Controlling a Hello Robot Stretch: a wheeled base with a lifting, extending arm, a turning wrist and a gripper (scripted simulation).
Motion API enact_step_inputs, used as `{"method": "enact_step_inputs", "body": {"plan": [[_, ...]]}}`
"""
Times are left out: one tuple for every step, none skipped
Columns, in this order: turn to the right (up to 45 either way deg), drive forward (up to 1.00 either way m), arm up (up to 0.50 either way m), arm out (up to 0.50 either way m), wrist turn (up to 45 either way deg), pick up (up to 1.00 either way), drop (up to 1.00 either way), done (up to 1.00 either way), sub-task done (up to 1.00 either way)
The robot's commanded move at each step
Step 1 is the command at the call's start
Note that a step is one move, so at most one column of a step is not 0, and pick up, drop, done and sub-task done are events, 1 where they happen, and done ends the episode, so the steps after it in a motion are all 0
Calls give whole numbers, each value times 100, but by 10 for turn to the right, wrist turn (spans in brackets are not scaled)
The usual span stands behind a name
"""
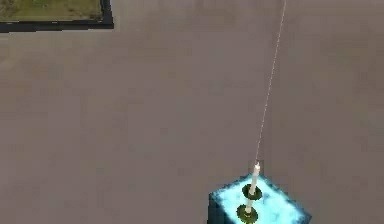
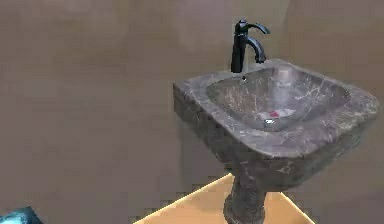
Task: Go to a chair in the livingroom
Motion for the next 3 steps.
{"method": "enact_step_inputs", "body": {"plan": [[-450,0,0,0,0,0,0,0,0],[-450,0,0,0,0,0,0,0,0],[-180,0,0,0,0,0,0,0,0]]}}
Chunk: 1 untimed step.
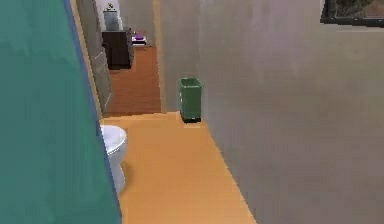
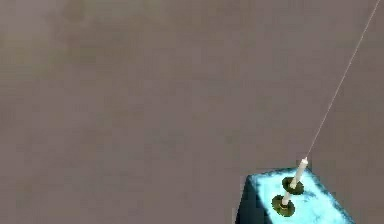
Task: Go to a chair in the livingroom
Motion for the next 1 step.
{"method": "enact_step_inputs", "body": {"plan": [[0,100,0,0,0,0,0,0,0]]}}
